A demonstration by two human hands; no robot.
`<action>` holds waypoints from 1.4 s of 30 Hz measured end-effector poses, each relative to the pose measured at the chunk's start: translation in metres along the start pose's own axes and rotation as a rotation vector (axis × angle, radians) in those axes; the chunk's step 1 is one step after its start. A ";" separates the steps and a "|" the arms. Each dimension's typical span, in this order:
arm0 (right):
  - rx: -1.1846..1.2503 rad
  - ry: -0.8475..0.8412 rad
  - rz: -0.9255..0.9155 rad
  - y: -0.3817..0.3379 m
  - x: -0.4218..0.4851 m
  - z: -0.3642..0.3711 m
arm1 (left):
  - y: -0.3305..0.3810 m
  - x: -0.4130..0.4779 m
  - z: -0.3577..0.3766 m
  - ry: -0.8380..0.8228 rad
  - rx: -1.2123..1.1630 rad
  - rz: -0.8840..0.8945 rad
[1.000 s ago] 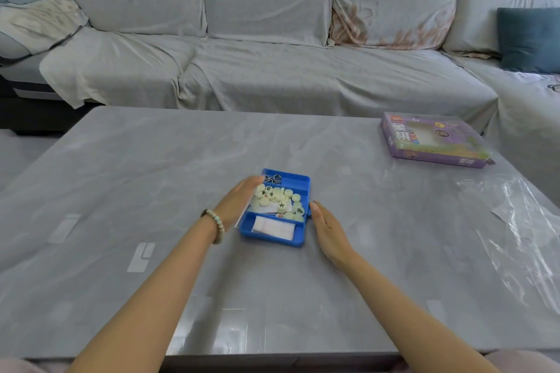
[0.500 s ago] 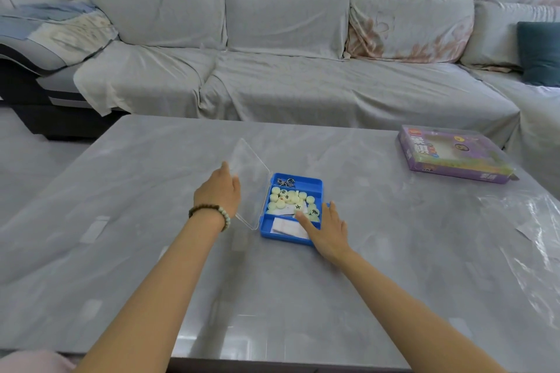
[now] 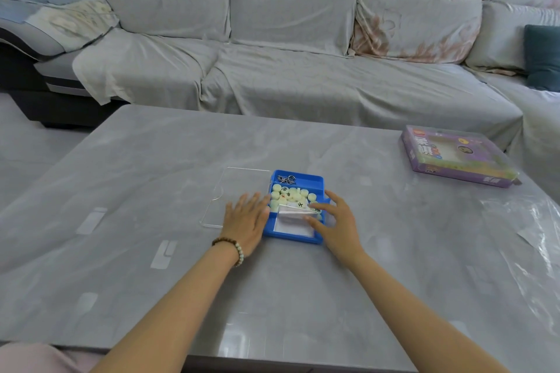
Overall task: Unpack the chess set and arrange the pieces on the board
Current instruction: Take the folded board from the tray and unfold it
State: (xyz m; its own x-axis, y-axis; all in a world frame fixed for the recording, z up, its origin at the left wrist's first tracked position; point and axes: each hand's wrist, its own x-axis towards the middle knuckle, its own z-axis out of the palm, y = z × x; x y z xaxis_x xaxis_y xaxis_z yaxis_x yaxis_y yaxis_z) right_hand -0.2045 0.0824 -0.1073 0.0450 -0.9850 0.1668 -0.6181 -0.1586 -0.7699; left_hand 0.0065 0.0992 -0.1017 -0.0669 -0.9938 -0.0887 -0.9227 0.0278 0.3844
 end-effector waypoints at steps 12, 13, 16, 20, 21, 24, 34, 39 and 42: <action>0.696 0.056 0.402 -0.054 0.030 0.014 | -0.037 0.013 -0.005 0.011 0.151 -0.172; 0.708 0.037 0.419 -0.058 0.030 0.021 | -0.049 0.012 -0.010 0.021 0.147 -0.197; 0.734 -0.021 0.450 -0.071 0.032 0.047 | -0.093 0.007 -0.027 0.038 0.145 -0.284; 0.720 -0.120 0.475 -0.090 0.032 0.089 | -0.149 -0.007 -0.049 0.062 0.113 -0.399; 0.725 -0.142 0.476 -0.096 0.033 0.099 | -0.162 -0.011 -0.053 0.083 0.104 -0.435; 0.766 -0.197 0.513 -0.115 0.033 0.127 | -0.190 -0.018 -0.063 0.106 0.087 -0.527; 0.866 -0.307 0.516 -0.149 0.034 0.157 | -0.142 -0.021 -0.099 0.374 -0.870 -0.254; 0.670 -0.192 0.275 -0.152 0.025 0.135 | -0.112 -0.021 -0.084 0.318 -1.086 -0.344; 0.436 -0.207 -0.079 -0.148 0.016 0.110 | -0.103 -0.019 -0.081 0.478 -1.096 -0.376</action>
State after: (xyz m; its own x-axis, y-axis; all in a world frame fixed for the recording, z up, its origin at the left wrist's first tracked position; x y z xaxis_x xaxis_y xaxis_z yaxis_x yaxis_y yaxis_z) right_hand -0.0257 0.0821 -0.0588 0.2613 -0.9546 0.1431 -0.2223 -0.2038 -0.9534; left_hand 0.1335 0.1067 -0.0654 0.4876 -0.8667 -0.1050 -0.0386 -0.1415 0.9892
